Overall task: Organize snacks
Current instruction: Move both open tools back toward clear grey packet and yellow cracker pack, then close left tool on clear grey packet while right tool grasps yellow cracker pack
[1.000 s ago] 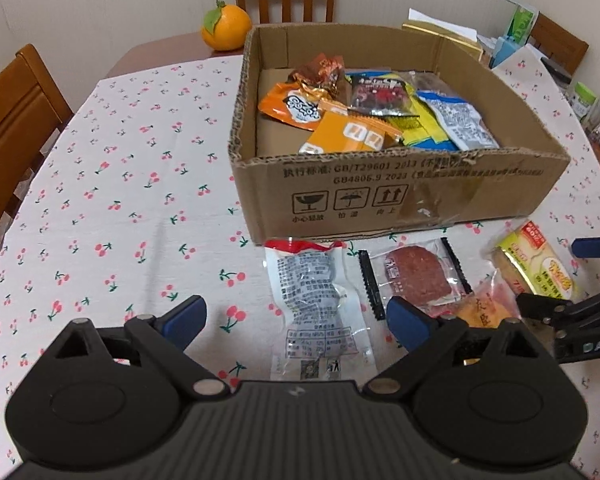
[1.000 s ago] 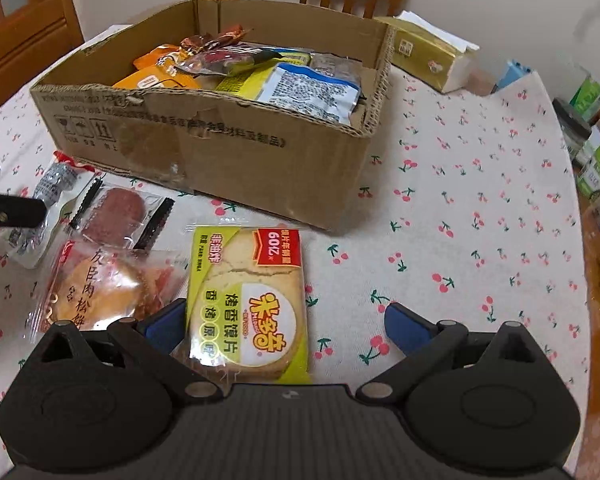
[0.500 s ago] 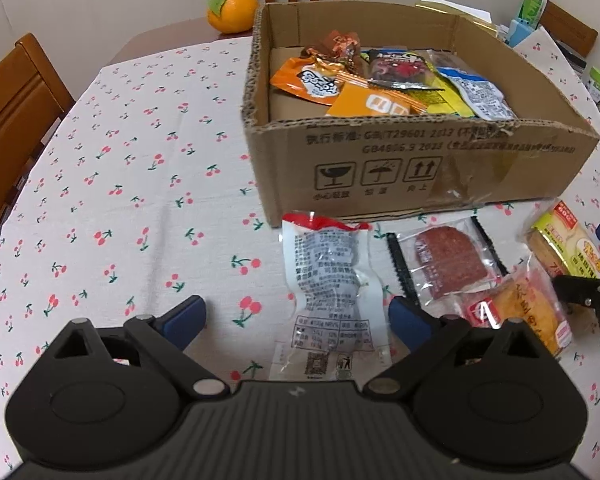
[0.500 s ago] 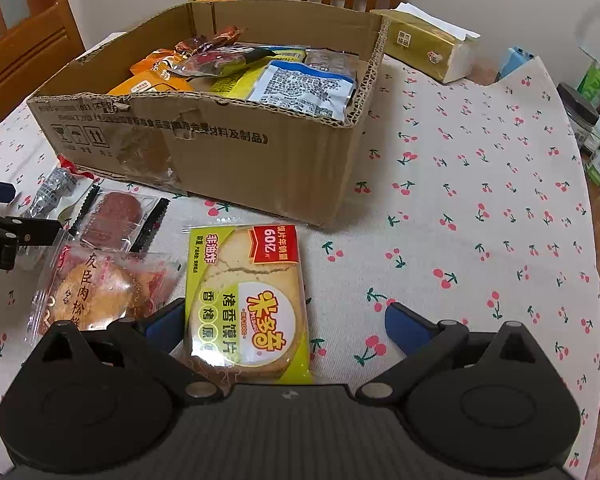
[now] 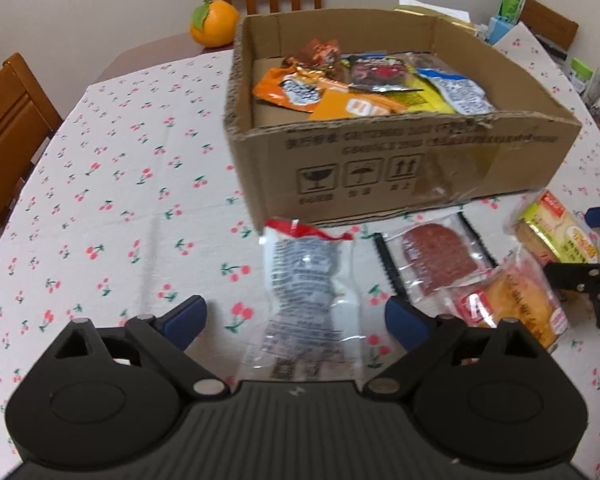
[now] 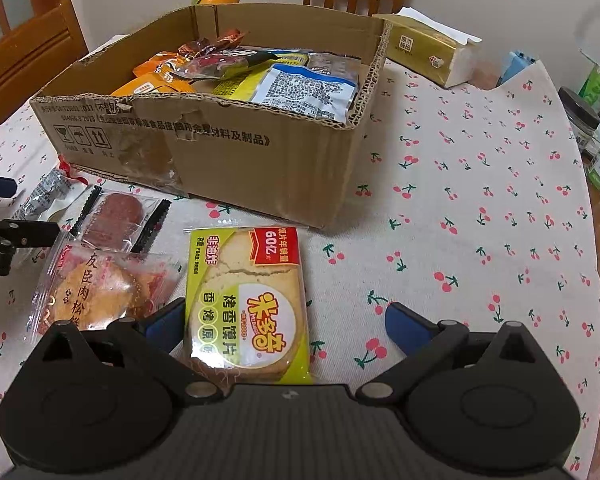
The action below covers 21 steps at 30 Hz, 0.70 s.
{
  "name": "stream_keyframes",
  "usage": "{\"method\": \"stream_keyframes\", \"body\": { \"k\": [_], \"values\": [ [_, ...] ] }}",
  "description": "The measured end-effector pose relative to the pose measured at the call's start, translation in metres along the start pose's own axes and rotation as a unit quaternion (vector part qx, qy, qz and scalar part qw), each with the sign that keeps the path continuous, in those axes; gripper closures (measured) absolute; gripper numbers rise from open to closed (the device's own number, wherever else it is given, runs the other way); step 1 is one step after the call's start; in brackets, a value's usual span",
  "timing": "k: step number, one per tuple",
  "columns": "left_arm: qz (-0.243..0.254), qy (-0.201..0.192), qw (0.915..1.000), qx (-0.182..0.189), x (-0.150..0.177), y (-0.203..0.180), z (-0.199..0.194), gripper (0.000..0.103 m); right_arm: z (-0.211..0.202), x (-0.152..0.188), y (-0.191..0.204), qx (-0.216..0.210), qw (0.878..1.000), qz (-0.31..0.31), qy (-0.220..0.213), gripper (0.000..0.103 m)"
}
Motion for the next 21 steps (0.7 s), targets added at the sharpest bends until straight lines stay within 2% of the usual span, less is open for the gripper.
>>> {"method": "stream_keyframes", "body": {
  "k": [2,5,11,13,21],
  "values": [
    [-0.006,-0.005,0.9999,0.01,0.0,-0.003,0.0,0.019,0.0,0.0,0.0,0.0,1.0,0.001,-0.001,0.0],
    [-0.003,-0.01,0.9998,0.018,-0.002,-0.006,0.0,0.027,0.0,0.0,0.0,0.0,1.0,0.001,-0.002,0.0],
    [0.004,-0.016,0.9996,0.023,-0.003,-0.008,-0.001,0.042,0.001,-0.003,0.003,-0.002,1.0,-0.005,0.002,0.0],
    [0.005,-0.017,0.9995,0.025,-0.003,-0.007,-0.002,0.044,0.001,-0.004,0.005,-0.003,1.0,-0.007,0.002,0.0],
    [0.015,-0.02,0.9992,0.03,-0.004,-0.005,-0.002,0.044,-0.009,-0.007,0.015,-0.014,1.0,-0.02,-0.016,0.025]
  ]
}}
Point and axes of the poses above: each gripper's, at about its wrist camera, not at the fingertips, and z roughly the way its jaws point, y to its left, x to its underside, the point moved 7 cm from there along z, roughly the way its jaws point, and after that the axes turned 11 degrees about x, right-handed, at the moved point
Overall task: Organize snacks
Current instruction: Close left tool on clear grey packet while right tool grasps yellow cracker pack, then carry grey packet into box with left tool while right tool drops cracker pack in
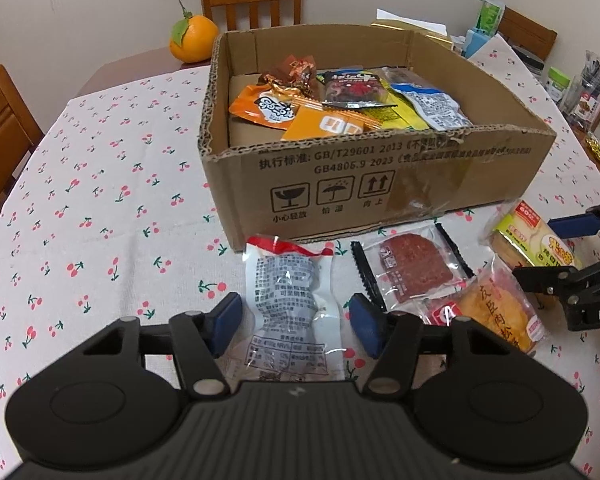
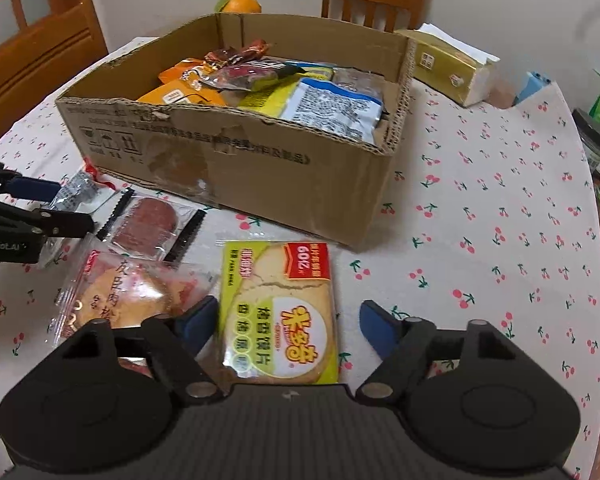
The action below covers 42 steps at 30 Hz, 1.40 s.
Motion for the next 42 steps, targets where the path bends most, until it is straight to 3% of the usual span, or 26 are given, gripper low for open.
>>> {"method": "stream_keyframes", "body": {
  "k": [4,42],
  "values": [
    [0.001,-0.003,1.0,0.0,0.001,0.0,-0.001,0.048,-0.004,-0.002,0.004,-0.006,1.0,-0.007,-0.004,0.042],
    [0.012,0.03,0.9991,0.027,0.005,-0.005,-0.028,0.056,-0.033,-0.005,-0.007,-0.004,0.999,0.033,0.007,0.043]
  ]
}}
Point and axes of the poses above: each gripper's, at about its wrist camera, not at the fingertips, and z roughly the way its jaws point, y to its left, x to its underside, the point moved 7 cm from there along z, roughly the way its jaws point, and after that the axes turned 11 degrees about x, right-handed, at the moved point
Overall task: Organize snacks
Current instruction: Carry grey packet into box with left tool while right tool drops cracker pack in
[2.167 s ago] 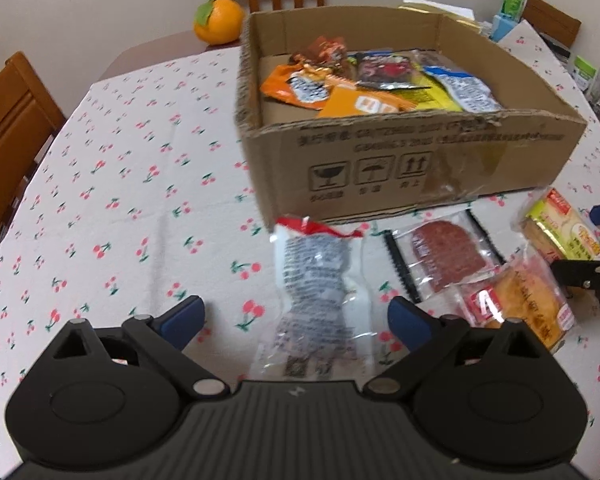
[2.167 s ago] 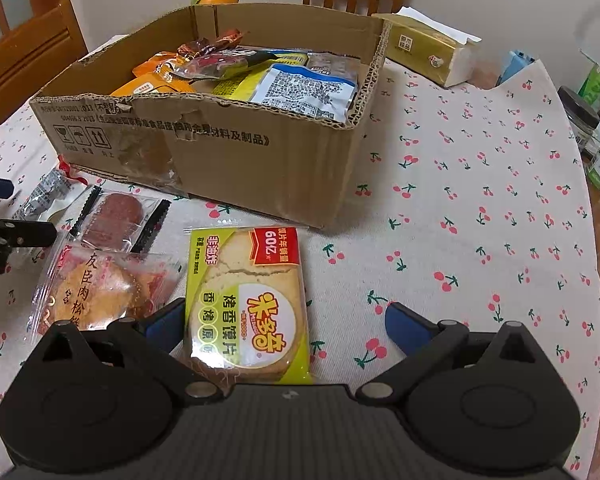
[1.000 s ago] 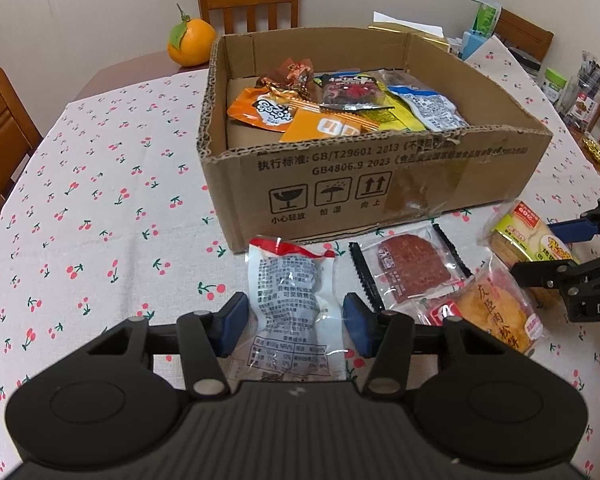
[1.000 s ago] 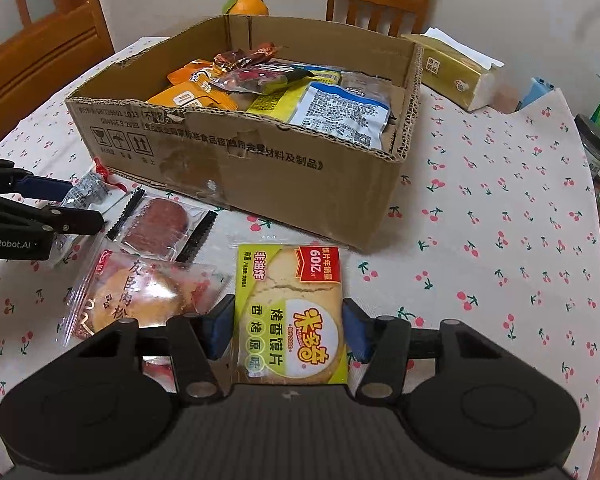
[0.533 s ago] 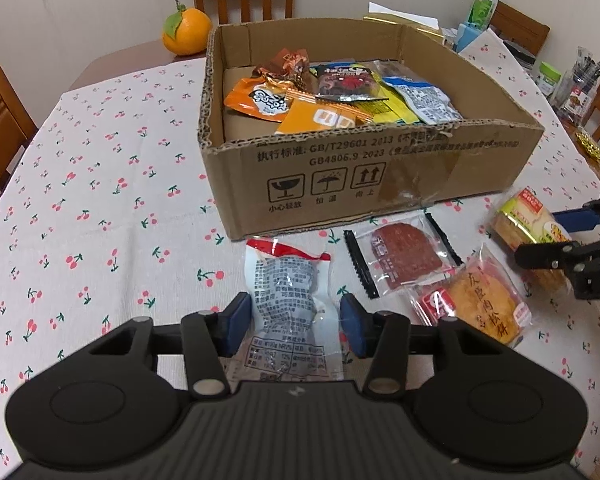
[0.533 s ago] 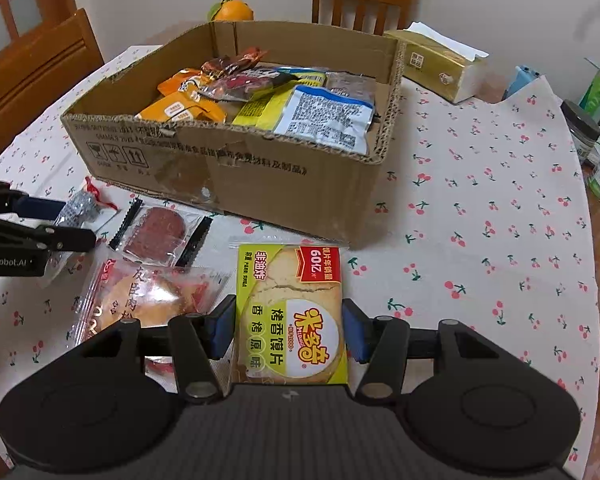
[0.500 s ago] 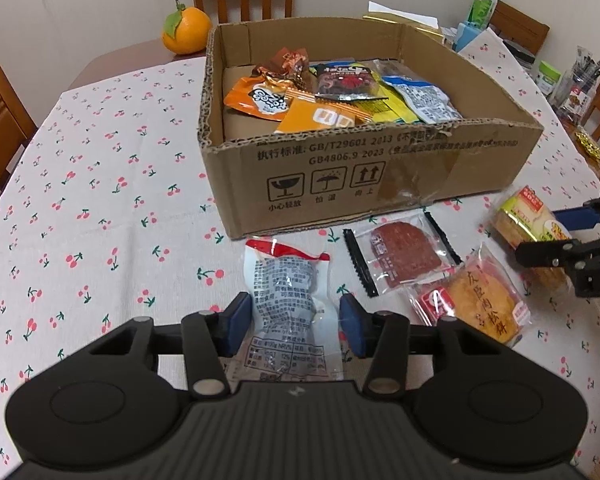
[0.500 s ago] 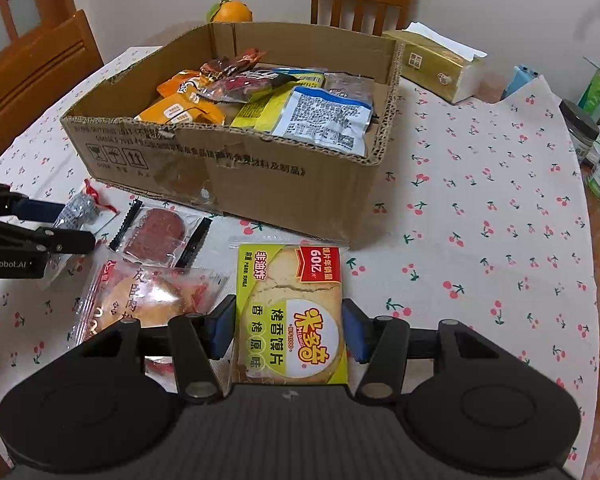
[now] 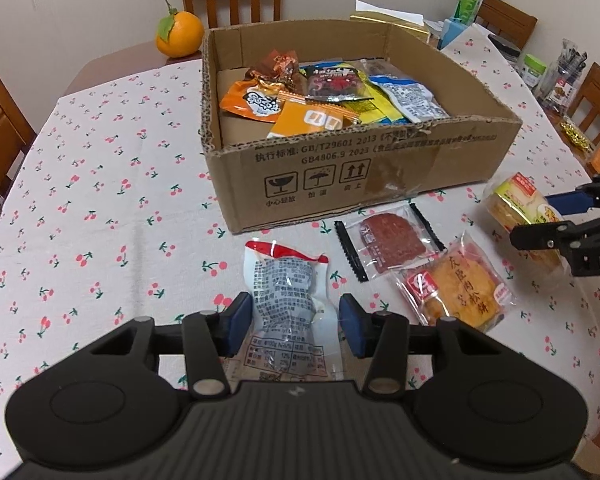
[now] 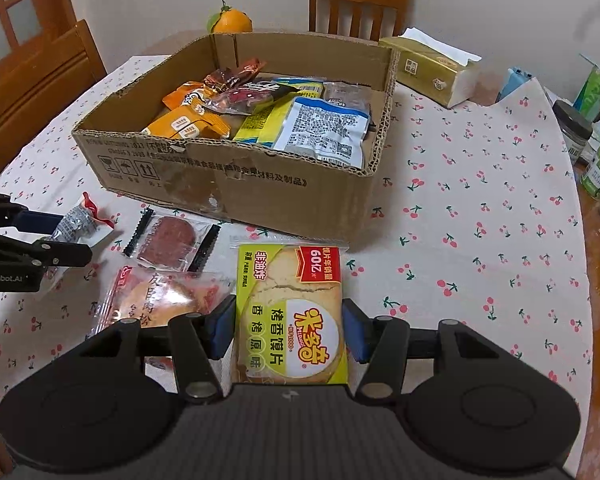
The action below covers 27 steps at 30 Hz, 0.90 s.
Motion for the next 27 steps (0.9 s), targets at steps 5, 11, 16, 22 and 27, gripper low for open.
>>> {"method": "stream_keyframes", "body": {
  "k": [5,11,16,22,27],
  "values": [
    [0.008,0.005,0.9999,0.013,-0.006,-0.004,-0.019,0.056,-0.009,-0.003,-0.001,-0.002,1.0,-0.004,0.007,0.043],
    [0.029,-0.001,0.999,0.034,-0.021,-0.015,-0.044,0.056,-0.024,-0.009,0.0,-0.017,1.0,-0.011,0.015,0.043],
    [0.044,-0.008,0.9974,0.057,-0.038,-0.026,-0.057,0.056,-0.04,-0.019,-0.001,-0.029,0.999,-0.023,0.003,0.043],
    [0.063,-0.034,0.9947,0.074,-0.072,-0.039,-0.058,0.056,-0.053,-0.03,-0.004,-0.034,0.999,-0.028,-0.015,0.043],
    [0.089,-0.051,0.9913,0.082,-0.106,-0.051,-0.045,0.056,-0.057,-0.033,-0.008,-0.037,0.999,-0.021,-0.022,0.043]
  ]
}}
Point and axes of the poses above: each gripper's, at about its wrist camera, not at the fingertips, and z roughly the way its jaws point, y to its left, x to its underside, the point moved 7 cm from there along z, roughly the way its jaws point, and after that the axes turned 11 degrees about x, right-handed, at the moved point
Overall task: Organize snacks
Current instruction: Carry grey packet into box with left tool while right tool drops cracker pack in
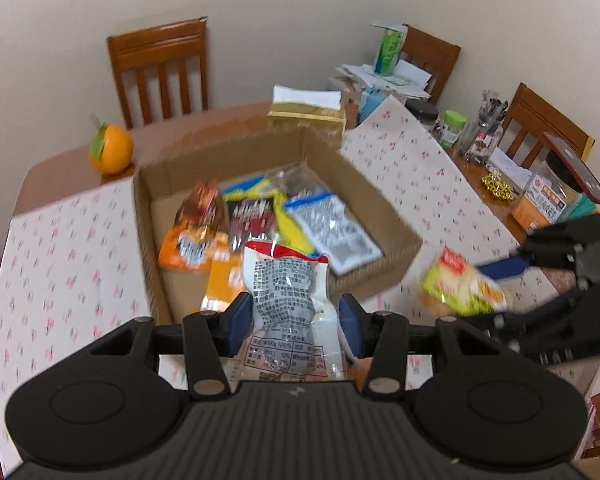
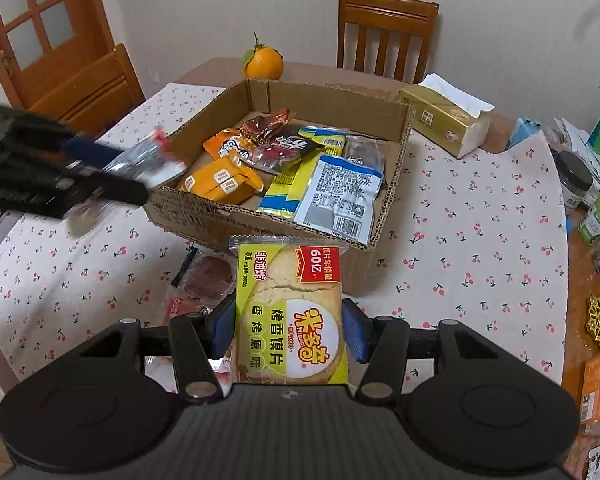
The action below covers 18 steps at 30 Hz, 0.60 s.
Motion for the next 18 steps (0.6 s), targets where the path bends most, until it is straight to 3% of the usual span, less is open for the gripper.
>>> {"method": "stream_keyframes", "body": {
  "k": [8,14,18],
  "values": [
    [0.035,-0.013,0.9992,0.012,-0.042,-0.006,0.039,0.056,-0.006,0.002,-0.009,0.007,1.0,0.014,-0.004,0.043],
    [0.037,-0.003,0.9992,0.015,-0.05,-0.006,0.068,0.055,-0.006,0.006,-0.018,0.018,0.999,0.027,0.0,0.043],
    [0.035,0.001,0.9994,0.0,-0.045,-0.003,0.075,0.043,-0.007,0.008,-0.023,0.023,0.999,0.035,0.003,0.043]
  ]
}}
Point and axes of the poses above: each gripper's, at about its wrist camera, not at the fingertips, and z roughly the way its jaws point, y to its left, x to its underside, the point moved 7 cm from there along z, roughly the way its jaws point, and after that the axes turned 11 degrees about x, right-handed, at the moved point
